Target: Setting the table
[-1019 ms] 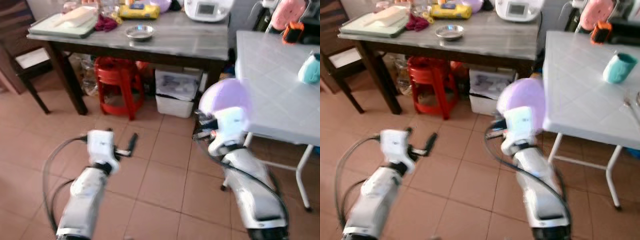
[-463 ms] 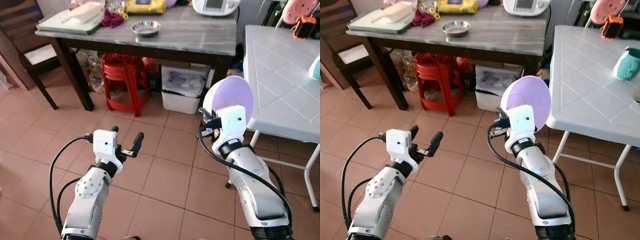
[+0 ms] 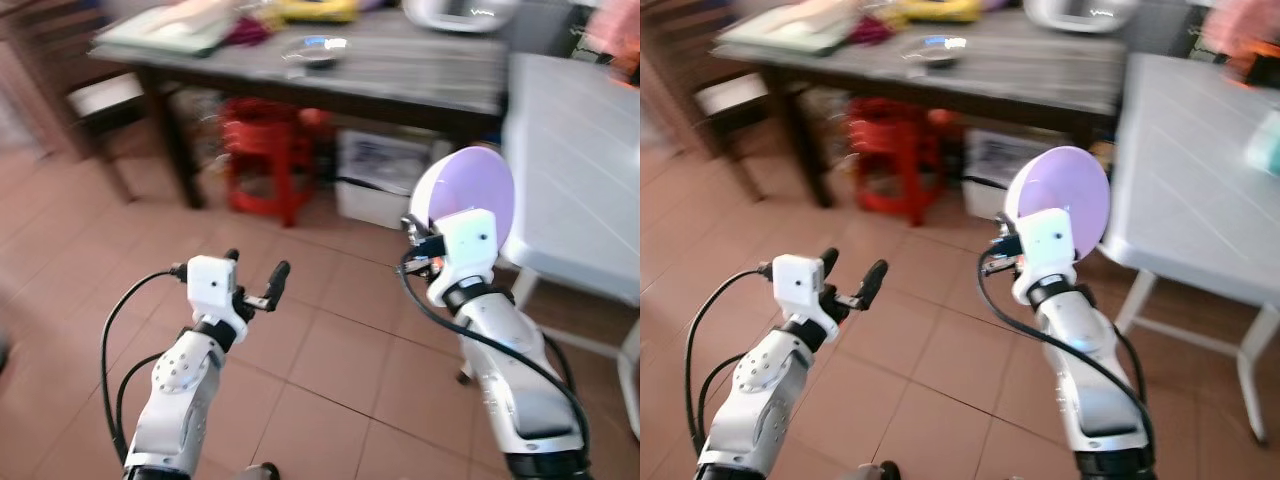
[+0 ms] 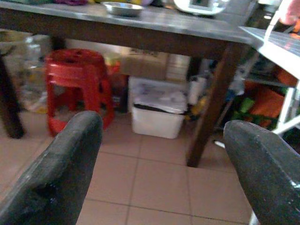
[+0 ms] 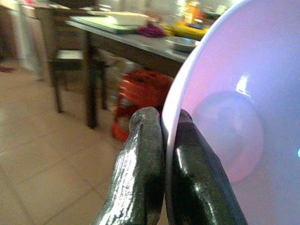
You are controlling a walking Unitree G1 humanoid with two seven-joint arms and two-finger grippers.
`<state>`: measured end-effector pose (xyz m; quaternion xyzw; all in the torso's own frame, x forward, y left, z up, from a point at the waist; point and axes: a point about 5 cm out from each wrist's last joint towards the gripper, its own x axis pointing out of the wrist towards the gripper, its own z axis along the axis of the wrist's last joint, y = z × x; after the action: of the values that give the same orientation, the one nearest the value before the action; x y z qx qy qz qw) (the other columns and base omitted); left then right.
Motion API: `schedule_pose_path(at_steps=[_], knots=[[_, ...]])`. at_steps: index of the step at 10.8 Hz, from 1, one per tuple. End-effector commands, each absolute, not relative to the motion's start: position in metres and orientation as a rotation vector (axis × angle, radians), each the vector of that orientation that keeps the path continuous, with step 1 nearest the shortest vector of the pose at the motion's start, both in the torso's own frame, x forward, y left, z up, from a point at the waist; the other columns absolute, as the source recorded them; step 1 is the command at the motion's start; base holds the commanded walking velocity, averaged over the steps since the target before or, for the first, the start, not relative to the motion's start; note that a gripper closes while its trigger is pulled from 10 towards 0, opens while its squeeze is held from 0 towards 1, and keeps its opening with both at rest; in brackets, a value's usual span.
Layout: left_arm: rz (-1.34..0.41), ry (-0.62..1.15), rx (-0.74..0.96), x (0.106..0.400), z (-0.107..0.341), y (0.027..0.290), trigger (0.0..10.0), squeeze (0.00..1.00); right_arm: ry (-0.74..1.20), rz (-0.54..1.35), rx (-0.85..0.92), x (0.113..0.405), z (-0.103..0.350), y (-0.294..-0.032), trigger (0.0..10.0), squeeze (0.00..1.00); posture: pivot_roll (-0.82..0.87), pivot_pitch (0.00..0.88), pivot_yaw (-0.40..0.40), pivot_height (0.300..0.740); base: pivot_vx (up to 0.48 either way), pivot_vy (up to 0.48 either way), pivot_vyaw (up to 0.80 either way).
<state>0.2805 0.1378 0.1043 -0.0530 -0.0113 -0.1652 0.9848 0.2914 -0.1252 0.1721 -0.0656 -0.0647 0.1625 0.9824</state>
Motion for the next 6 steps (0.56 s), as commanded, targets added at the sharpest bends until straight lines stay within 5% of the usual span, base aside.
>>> schedule_pose_path(at_steps=[1, 2, 6], knots=[[-0.343, -0.031, -0.099, 0.2805, 0.1057, 0.1376, 10.0, 0.0, -0.148, 0.329, -0.136, 0.2908, 0.175, -0.1259, 10.0, 0.0, -0.04, 0.082, 0.043, 0.74, 0.0, 0.0, 0.0], [-0.346, -0.029, -0.097, 0.2801, 0.105, 0.1374, 10.0, 0.0, -0.146, 0.326, -0.135, 0.2907, 0.1745, -0.1265, 10.0, 0.0, -0.04, 0.082, 0.044, 0.74, 0.0, 0.0, 0.0], [-0.358, -0.038, -0.095, 0.2809, 0.1059, 0.137, 10.0, 0.0, -0.149, 0.325, -0.137, 0.29, 0.1744, -0.1259, 10.0, 0.0, -0.04, 0.079, 0.048, 0.74, 0.402, 0.0, 0.0]])
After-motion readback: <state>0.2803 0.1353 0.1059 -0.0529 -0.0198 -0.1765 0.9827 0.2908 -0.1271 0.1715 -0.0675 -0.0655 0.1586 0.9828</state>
